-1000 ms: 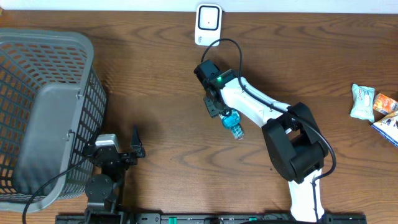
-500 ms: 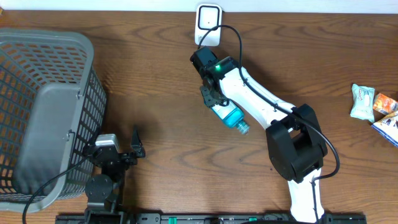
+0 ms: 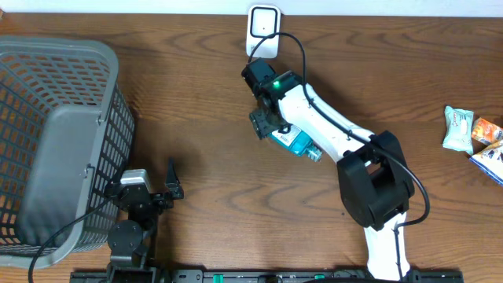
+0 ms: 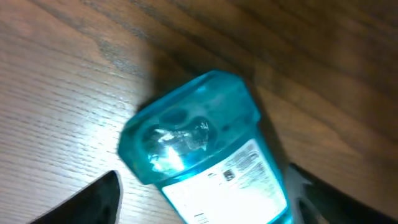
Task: Scan the item barcode
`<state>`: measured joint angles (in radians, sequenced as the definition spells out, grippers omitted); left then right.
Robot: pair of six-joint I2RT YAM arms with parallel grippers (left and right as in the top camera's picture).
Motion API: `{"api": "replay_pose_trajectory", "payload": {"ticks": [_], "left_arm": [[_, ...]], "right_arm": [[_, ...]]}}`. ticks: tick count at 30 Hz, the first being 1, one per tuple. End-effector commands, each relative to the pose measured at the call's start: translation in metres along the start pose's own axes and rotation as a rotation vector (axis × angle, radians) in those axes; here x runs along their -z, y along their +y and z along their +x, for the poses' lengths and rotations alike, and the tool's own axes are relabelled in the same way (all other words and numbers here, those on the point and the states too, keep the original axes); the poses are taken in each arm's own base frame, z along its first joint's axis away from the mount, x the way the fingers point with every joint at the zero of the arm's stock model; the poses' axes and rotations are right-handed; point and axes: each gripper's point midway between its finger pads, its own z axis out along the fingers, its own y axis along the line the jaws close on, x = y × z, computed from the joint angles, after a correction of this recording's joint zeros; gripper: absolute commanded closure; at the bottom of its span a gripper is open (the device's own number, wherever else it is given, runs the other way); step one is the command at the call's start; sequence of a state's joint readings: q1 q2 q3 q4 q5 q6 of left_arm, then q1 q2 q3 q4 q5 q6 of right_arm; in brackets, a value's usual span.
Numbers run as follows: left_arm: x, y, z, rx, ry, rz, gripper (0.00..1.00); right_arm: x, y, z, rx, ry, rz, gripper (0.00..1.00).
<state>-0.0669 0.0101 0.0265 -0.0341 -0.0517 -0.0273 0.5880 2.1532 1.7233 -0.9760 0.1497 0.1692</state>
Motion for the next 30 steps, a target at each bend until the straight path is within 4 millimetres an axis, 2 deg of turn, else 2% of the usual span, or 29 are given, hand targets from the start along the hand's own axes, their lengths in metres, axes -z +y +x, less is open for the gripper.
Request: {"api": "replay_pose_trajectory", "payload": {"ticks": [1,5,9,15,18,22,26,30], "left_arm": [[-0.001,0.006,0.017,0.003,0.047,-0.026,0.0],[-0.001,0.006,0.017,0.003,0.047,-0.026,0.0],[-0.001,0.006,0.017,0.003,0.047,-0.026,0.0],[-0.001,0.006,0.017,0.003,0.047,-0.026,0.0],[-0.001,0.006,0.017,0.003,0.047,-0.026,0.0],[-0.001,0.006,0.017,0.003,0.047,-0.026,0.0],[-0.001,0.006,0.017,0.003,0.047,-0.026,0.0],[-0.001,0.006,0.017,0.003,0.047,-0.026,0.0]], "right_arm": [[-0.003,-0.013,-0.008,0.109,-0.002,-0.037,0.15],[-0.008,-0.013,-0.003,0.197,0.02,-0.209,0.14],[-0.016,-0.015,0.012,0.232,0.074,-0.341,0.23],[-0.036,-0.013,0.023,0.234,0.135,-0.348,0.33],[-0.049,-0.011,0.032,0.233,0.18,-0.352,0.45],[-0.057,-0.014,0.037,0.233,0.207,-0.331,0.77],[-0.059,-0.025,0.038,0.184,0.223,-0.257,0.87],[-0.056,-0.035,0.037,0.15,0.239,-0.175,0.9]]}}
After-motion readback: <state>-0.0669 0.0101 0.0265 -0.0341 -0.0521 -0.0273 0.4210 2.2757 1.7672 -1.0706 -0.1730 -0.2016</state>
